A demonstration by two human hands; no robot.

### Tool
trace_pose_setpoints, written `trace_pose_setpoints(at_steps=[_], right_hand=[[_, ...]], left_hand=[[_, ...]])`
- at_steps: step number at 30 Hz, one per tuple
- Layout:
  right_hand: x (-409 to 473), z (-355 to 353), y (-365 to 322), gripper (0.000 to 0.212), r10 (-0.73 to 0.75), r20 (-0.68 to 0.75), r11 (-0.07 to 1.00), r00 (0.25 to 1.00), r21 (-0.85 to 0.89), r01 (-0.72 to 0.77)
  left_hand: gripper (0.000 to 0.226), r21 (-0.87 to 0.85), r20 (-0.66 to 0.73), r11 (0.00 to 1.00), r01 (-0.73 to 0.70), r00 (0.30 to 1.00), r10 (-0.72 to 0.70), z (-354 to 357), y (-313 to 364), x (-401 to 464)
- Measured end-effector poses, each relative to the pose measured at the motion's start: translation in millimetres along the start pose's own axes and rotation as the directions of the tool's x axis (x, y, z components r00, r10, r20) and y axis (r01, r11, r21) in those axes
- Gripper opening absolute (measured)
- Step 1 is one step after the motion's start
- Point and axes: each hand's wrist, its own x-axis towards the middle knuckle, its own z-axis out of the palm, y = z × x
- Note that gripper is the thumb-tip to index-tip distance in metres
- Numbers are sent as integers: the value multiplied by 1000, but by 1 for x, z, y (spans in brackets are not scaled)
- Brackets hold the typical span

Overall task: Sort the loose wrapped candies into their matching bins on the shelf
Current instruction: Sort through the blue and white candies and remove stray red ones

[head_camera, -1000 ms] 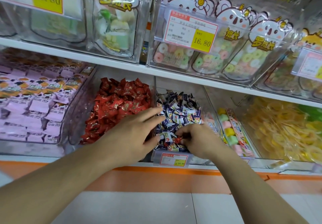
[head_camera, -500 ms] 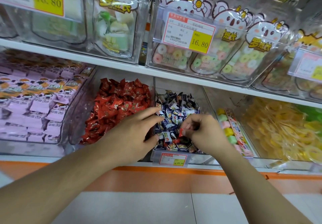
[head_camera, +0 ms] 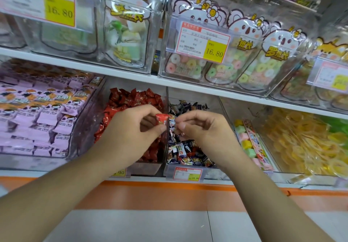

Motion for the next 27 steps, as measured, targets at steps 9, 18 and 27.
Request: trace_pose_setpoints(at_steps=[9,18,27], right_hand=[[8,-22,64,16,310,8,541,951,-823,-170],[10,-17,62,27,327,-44,566,944,-791,-233],[5,-40,36,17,222,-165,730,961,-626,-276]], left_hand=[[60,390,306,899,-199,949,77,7,-9,-4],[57,351,405,901,-255,909,100,26,-23,-10],[46,292,285,932,-216,950,130,26,-17,-7]])
